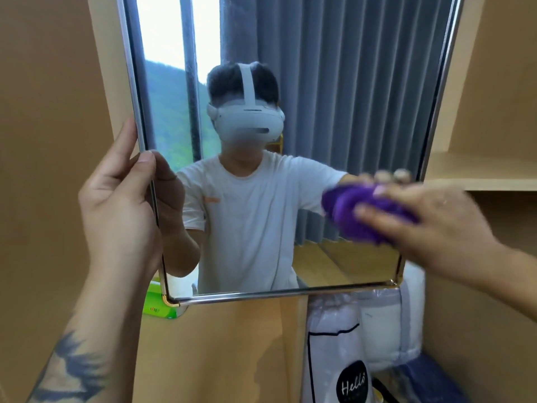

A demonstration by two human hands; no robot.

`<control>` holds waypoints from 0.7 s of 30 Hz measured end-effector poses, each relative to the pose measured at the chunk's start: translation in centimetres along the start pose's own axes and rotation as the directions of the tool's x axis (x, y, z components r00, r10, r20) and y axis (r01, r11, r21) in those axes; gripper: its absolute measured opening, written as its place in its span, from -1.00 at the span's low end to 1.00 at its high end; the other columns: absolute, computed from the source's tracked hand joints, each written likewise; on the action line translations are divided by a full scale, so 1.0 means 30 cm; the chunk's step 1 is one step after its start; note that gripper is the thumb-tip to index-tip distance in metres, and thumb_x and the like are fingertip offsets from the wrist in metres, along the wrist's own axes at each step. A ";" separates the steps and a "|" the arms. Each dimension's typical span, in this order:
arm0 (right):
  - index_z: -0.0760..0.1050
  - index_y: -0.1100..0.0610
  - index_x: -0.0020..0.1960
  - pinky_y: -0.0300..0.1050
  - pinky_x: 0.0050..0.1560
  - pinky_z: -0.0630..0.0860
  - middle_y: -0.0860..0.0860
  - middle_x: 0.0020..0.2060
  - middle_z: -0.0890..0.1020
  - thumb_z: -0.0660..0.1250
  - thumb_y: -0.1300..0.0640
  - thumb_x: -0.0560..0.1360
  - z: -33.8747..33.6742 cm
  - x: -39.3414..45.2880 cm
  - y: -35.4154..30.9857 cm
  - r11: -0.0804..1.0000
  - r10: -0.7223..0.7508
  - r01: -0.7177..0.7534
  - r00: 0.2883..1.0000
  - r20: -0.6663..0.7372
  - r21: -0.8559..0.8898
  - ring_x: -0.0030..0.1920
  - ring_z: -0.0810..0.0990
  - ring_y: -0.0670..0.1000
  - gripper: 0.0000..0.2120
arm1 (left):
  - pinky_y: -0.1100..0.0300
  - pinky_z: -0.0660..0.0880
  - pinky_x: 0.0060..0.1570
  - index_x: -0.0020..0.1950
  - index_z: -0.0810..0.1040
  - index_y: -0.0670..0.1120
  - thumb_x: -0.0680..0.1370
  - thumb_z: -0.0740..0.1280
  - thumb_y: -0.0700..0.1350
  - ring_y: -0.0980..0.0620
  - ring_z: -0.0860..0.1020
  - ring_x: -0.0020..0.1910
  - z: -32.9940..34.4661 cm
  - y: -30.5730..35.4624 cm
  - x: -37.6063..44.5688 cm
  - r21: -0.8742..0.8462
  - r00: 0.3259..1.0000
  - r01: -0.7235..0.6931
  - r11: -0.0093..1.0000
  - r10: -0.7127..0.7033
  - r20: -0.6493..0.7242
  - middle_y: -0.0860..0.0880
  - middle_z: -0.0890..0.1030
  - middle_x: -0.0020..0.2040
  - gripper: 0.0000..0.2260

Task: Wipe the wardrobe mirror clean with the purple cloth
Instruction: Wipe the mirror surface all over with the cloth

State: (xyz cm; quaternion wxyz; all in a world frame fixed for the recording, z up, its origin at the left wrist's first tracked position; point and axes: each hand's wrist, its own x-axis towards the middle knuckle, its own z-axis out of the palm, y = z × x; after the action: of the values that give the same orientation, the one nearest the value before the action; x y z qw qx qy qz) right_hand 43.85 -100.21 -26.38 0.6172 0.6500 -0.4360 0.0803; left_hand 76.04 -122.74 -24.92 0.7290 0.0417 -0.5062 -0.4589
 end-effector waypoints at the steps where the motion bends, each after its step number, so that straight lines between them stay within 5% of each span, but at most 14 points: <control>1: 0.32 0.02 0.59 0.24 -0.01 0.42 0.26 0.30 0.49 0.32 -0.04 0.66 -0.013 0.039 0.042 0.988 0.153 -0.154 0.987 -0.042 -0.003 0.07 0.53 0.30 -0.47 | 0.52 0.52 -0.06 0.55 0.39 -0.10 0.71 0.19 -0.30 0.37 0.65 -0.03 -0.001 -0.005 0.003 0.001 1.000 -0.006 1.000 0.006 0.004 0.31 0.70 -0.11 -0.60; 3: 0.38 0.05 0.55 0.26 0.04 0.46 0.27 0.30 0.51 0.33 -0.09 0.63 -0.023 0.080 0.051 0.949 0.316 -0.317 0.946 -0.066 -0.001 0.11 0.55 0.32 -0.47 | 0.54 0.50 -0.05 0.56 0.34 -0.09 0.72 0.17 -0.31 0.42 0.63 -0.03 0.001 -0.016 0.003 0.010 1.000 -0.013 1.000 0.013 0.007 0.36 0.69 -0.13 -0.60; 5: 0.51 -0.07 0.36 0.20 0.00 0.57 0.04 0.19 0.63 0.31 -0.17 0.64 -0.006 0.051 -0.039 0.946 0.310 -0.310 0.951 0.017 0.091 0.05 0.62 0.12 -0.66 | 0.54 0.50 -0.06 0.57 0.33 -0.11 0.72 0.17 -0.31 0.43 0.63 -0.03 0.006 -0.018 -0.001 0.023 1.000 -0.019 1.000 0.019 0.006 0.37 0.68 -0.14 -0.59; 7: 0.53 -0.19 0.23 0.08 -0.08 0.61 -0.14 0.08 0.62 0.22 -0.21 0.68 0.008 0.000 -0.183 0.965 0.127 -0.151 0.984 0.126 0.212 -0.04 0.58 -0.07 -0.79 | 0.55 0.49 -0.07 0.58 0.33 -0.14 0.72 0.17 -0.31 0.43 0.63 -0.04 0.005 -0.012 -0.007 0.033 1.000 -0.027 0.999 0.027 0.004 0.36 0.68 -0.14 -0.59; 9: 0.45 -0.11 0.43 0.06 -0.06 0.52 0.03 0.22 0.56 0.21 -0.03 0.70 0.019 -0.042 -0.242 0.984 -0.138 0.117 0.978 0.159 0.132 0.00 0.52 0.06 -0.69 | 0.56 0.49 -0.13 0.57 0.36 -0.14 0.72 0.18 -0.31 0.42 0.64 -0.11 0.007 0.003 -0.017 0.040 1.000 -0.024 0.999 0.024 -0.002 0.35 0.68 -0.18 -0.60; 12: 0.39 -0.06 0.52 0.06 -0.08 0.52 0.10 0.25 0.57 0.31 0.00 0.67 0.019 0.017 -0.175 0.960 -0.279 0.277 0.958 0.065 0.040 -0.02 0.60 0.11 -0.57 | 0.58 0.46 -0.24 0.57 0.37 -0.14 0.71 0.20 -0.33 0.43 0.62 -0.21 0.019 0.026 -0.032 0.039 1.000 -0.016 0.999 0.017 -0.022 0.35 0.65 -0.26 -0.59; 14: 0.37 -0.03 0.53 0.11 -0.09 0.51 0.15 0.24 0.55 0.35 -0.03 0.65 0.020 0.110 -0.120 0.981 -0.192 0.190 0.980 -0.051 -0.027 0.00 0.60 0.16 -0.53 | 0.58 0.46 -0.23 0.58 0.35 -0.14 0.71 0.19 -0.35 0.45 0.61 -0.22 0.025 0.033 -0.035 0.040 0.999 -0.019 0.999 0.021 -0.033 0.36 0.65 -0.29 -0.58; 18: 0.37 0.07 0.55 0.20 -0.09 0.48 0.33 0.21 0.59 0.43 0.01 0.60 0.031 0.229 -0.112 0.970 0.241 -0.241 0.963 -0.116 0.016 0.02 0.61 0.33 -0.44 | 0.57 0.47 -0.21 0.57 0.36 -0.14 0.72 0.19 -0.34 0.44 0.62 -0.22 0.021 0.028 -0.037 0.019 1.000 -0.008 1.000 0.008 -0.029 0.36 0.65 -0.28 -0.59; 19: 0.40 0.08 0.54 0.19 -0.10 0.48 0.32 0.20 0.59 0.45 0.03 0.59 0.039 0.218 -0.160 0.968 0.252 -0.250 0.962 -0.108 0.035 -0.01 0.61 0.32 -0.44 | 0.57 0.47 -0.22 0.57 0.38 -0.14 0.71 0.20 -0.33 0.43 0.62 -0.23 0.019 0.028 -0.037 0.018 1.000 -0.005 1.000 0.005 -0.030 0.36 0.65 -0.28 -0.59; 21: 0.45 0.07 0.50 0.14 -0.12 0.55 0.23 0.20 0.58 0.44 0.04 0.59 0.052 0.153 -0.278 0.998 0.052 -0.049 0.997 -0.056 0.048 -0.06 0.62 0.22 -0.50 | 0.57 0.47 -0.27 0.56 0.40 -0.13 0.71 0.22 -0.31 0.40 0.61 -0.27 0.011 0.030 -0.034 0.013 1.000 0.005 1.000 -0.004 -0.031 0.34 0.65 -0.27 -0.59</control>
State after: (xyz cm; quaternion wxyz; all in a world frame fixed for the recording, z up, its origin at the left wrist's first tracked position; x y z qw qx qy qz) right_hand 51.52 -104.91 -29.87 0.6119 0.6504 -0.4326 0.1244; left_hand 76.28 -121.35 -25.00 0.7354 0.0547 -0.4978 -0.4565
